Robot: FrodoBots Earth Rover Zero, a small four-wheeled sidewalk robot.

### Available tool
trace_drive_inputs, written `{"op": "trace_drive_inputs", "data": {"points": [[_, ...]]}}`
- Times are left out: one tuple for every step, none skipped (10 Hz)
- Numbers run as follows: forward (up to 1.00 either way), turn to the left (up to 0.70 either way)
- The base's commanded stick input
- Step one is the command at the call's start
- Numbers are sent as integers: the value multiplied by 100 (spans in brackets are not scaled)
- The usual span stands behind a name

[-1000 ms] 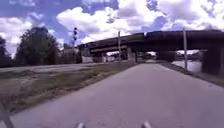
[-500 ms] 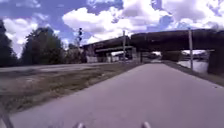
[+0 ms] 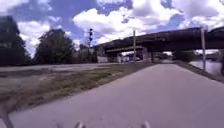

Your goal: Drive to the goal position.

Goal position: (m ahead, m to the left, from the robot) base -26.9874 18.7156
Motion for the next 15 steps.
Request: {"op": "trace_drive_inputs", "data": {"points": [[0,45],[0,45],[0,45],[0,45],[0,45],[0,45],[0,45],[0,45],[0,45],[0,45],[0,45],[0,45],[0,45],[0,45],[0,45]]}}
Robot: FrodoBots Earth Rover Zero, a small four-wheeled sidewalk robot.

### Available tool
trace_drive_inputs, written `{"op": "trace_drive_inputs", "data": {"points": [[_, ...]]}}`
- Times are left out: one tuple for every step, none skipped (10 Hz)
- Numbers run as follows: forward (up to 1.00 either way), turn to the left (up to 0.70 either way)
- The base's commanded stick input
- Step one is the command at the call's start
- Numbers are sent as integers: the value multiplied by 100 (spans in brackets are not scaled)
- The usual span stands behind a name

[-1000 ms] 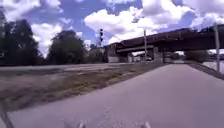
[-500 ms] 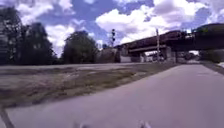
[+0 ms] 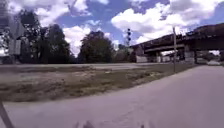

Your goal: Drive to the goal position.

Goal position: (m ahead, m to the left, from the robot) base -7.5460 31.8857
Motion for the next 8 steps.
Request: {"op": "trace_drive_inputs", "data": {"points": [[0,45],[0,45],[0,45],[0,45],[0,45],[0,45],[0,45],[0,45]]}}
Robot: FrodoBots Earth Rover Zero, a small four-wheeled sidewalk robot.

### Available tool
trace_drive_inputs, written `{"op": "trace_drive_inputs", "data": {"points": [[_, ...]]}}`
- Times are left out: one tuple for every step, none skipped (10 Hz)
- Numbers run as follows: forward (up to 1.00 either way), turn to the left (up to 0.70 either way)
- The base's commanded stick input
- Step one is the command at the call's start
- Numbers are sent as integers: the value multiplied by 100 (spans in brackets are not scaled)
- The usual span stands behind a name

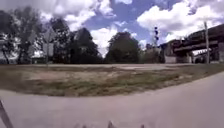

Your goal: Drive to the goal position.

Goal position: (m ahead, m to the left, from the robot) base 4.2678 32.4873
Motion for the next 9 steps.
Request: {"op": "trace_drive_inputs", "data": {"points": [[0,45],[0,45],[0,45],[0,45],[0,45],[0,45],[0,45],[0,45],[0,45]]}}
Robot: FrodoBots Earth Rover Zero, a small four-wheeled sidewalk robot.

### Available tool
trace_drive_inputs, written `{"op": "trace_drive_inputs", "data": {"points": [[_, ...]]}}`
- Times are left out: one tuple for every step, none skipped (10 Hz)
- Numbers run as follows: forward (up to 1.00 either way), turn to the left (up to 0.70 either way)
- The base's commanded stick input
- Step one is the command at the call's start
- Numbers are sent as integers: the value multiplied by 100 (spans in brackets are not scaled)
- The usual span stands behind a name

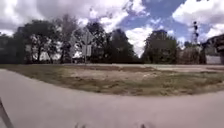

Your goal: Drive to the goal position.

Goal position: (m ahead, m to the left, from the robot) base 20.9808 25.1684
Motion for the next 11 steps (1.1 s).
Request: {"op": "trace_drive_inputs", "data": {"points": [[0,45],[0,45],[0,45],[0,45],[0,45],[0,45],[0,45],[0,45],[0,45],[0,45],[0,45]]}}
